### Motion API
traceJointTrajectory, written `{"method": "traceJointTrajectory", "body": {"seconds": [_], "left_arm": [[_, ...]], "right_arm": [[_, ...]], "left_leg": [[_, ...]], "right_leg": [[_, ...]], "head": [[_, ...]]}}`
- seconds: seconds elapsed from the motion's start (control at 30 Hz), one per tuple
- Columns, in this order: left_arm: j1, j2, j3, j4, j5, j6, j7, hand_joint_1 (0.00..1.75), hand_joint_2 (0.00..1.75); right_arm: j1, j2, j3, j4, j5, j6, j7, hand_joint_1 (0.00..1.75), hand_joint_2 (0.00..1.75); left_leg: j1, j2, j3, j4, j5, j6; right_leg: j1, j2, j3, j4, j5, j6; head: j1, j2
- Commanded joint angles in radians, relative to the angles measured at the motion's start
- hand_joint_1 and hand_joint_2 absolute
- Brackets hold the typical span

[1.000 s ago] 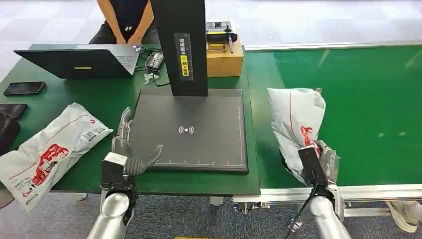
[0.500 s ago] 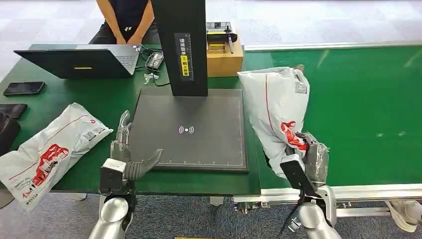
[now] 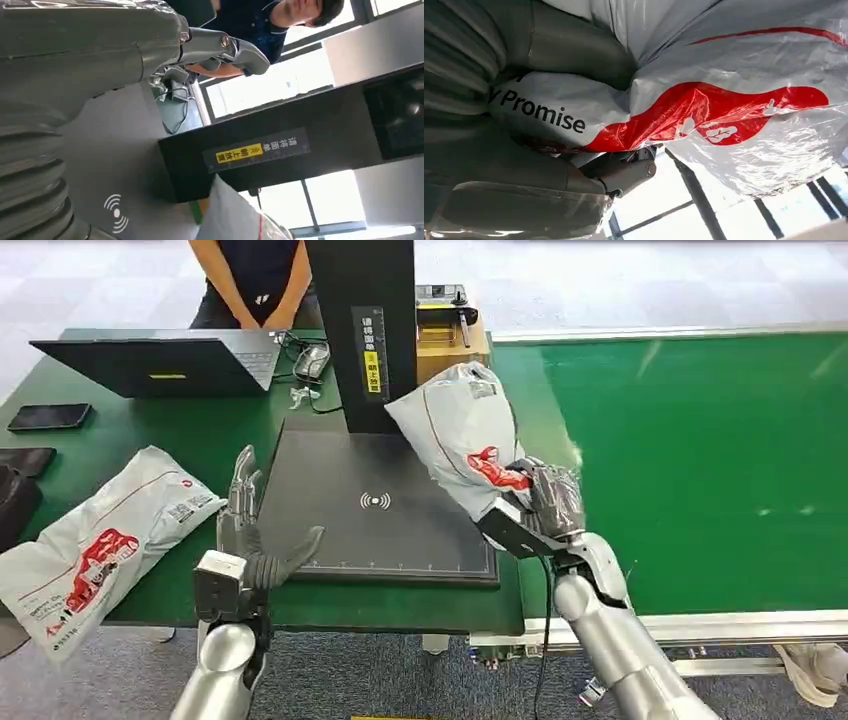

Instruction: Moved the parcel from conveyor to table for the left to box.

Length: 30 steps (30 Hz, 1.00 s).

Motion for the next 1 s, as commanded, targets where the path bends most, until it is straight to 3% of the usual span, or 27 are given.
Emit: {"method": "traceJointTrajectory", "body": {"seconds": [0.03,0.73,1.0], "left_arm": [[-0.080,0.013,-0.024,0.109,0.010,0.019,-0.005,0.00,1.75],[-0.106,0.020,-0.042,0.135,0.024,0.021,-0.010,0.00,1.75],[-0.132,0.019,-0.076,0.183,0.053,0.047,-0.024,0.00,1.75]], "right_arm": [[-0.240,0.094,0.147,0.428,-0.082,-0.013,-0.075,1.75,1.75],[-0.255,0.116,0.183,0.441,-0.125,0.005,-0.113,1.75,1.75],[-0.245,0.200,0.320,0.417,-0.203,0.059,-0.210,1.73,1.75]], "left_leg": [[0.000,0.004,0.004,-0.001,-0.001,-0.003],[0.000,-0.001,0.003,-0.001,-0.001,-0.003],[0.001,0.002,0.005,-0.002,-0.001,-0.004]], "right_leg": [[0.000,0.005,0.003,-0.001,0.000,0.002],[0.000,0.001,0.003,-0.001,-0.001,0.002],[0.000,0.004,0.004,-0.001,-0.001,0.002]], "head": [[0.000,0.000],[0.000,0.000],[0.000,0.000]]}}
